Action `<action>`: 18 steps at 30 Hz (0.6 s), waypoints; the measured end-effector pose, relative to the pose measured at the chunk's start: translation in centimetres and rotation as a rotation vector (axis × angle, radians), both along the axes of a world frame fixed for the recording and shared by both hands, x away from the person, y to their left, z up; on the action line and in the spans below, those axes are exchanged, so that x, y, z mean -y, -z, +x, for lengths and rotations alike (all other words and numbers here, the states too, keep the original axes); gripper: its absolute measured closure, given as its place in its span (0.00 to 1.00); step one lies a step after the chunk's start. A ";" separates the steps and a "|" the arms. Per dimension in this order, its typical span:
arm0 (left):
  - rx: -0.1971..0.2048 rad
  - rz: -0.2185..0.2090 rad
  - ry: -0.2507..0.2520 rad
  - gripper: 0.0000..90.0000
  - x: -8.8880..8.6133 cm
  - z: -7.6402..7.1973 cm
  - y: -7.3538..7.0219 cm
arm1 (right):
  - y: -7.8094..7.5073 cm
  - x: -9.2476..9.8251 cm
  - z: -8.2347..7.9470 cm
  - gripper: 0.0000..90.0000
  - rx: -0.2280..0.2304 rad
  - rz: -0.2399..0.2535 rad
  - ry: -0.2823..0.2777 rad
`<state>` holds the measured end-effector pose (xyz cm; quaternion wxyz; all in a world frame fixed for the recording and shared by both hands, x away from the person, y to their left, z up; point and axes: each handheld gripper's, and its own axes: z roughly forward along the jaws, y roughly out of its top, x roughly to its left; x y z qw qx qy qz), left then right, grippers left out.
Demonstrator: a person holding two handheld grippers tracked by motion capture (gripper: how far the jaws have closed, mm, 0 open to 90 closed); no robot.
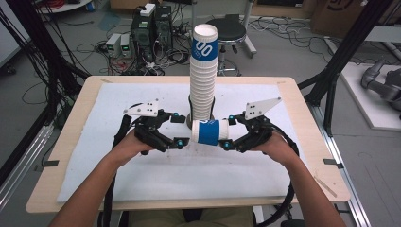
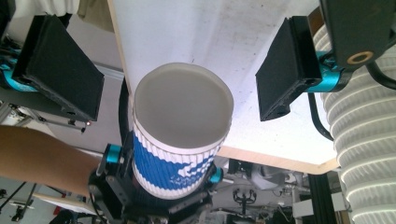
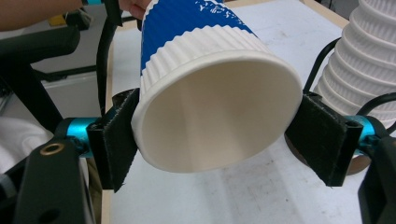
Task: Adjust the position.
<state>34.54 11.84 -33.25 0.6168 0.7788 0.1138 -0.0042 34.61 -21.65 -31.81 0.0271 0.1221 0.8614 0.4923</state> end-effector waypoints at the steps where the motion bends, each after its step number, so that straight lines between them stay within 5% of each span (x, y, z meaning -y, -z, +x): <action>1: 0.001 0.009 0.001 0.17 0.0 0.0 -0.1 | -0.1 -0.1 0.1 0.24 0.004 -0.005 -0.003; 5: 0.009 0.045 0.000 0.17 0.1 0.1 -0.3 | -0.8 -0.5 0.4 0.24 0.011 -0.077 -0.021; 18: 0.022 0.124 0.031 0.17 1.2 0.2 -0.8 | -2.2 -2.2 0.5 0.24 0.042 -0.179 -0.073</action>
